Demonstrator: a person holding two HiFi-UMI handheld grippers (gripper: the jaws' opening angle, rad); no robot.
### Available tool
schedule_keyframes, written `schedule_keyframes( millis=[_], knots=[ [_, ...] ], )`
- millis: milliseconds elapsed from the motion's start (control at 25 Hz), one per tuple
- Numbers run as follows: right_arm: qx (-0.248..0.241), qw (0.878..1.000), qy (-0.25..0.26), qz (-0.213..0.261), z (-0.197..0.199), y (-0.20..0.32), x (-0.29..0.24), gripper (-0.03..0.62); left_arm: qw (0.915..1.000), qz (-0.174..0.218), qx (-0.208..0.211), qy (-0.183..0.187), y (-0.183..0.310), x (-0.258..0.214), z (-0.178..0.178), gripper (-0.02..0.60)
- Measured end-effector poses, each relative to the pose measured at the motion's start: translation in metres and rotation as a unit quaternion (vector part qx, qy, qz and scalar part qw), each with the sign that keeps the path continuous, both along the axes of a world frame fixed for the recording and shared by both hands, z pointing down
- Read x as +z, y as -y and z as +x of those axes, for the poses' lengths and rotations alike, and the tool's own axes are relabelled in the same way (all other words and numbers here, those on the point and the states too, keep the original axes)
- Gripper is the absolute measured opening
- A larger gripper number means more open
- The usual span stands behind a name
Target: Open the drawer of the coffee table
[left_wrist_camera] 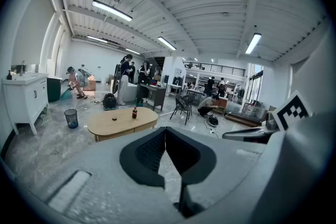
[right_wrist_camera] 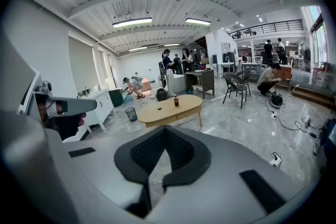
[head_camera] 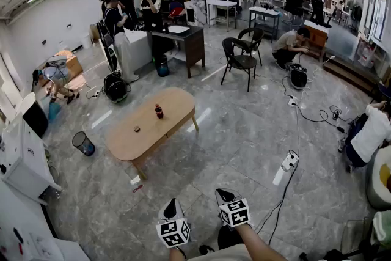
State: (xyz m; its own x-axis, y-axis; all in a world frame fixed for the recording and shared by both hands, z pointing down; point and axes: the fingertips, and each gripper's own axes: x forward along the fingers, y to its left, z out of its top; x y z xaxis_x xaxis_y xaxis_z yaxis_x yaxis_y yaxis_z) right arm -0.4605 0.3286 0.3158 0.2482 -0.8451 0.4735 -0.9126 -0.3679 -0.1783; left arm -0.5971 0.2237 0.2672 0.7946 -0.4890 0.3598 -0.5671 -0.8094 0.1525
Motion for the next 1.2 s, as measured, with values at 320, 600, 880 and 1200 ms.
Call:
schedule_keyframes(
  millis=[320,600,880,1200],
  knots=[
    [-0.011,1.0,0.009,0.003,0.019,0.003,0.002,0.014,0.9999,0.003,0.012,0.01,-0.003,0.004,0.023,0.011],
    [-0.022,0.999,0.025,0.006,0.054,0.013,0.008,0.015,0.9996,-0.013,-0.002,0.024,0.01,0.019,0.051,0.011],
    [-0.048,0.996,0.075,0.028,0.106,0.046,0.008,0.015,0.999,-0.016,-0.021,0.036,0.041,0.017,0.096,0.011],
    [-0.104,0.99,0.088,0.042,0.175,0.089,0.001,0.015,0.9984,0.005,-0.04,0.041,0.069,0.004,0.175,0.011]
  ],
)
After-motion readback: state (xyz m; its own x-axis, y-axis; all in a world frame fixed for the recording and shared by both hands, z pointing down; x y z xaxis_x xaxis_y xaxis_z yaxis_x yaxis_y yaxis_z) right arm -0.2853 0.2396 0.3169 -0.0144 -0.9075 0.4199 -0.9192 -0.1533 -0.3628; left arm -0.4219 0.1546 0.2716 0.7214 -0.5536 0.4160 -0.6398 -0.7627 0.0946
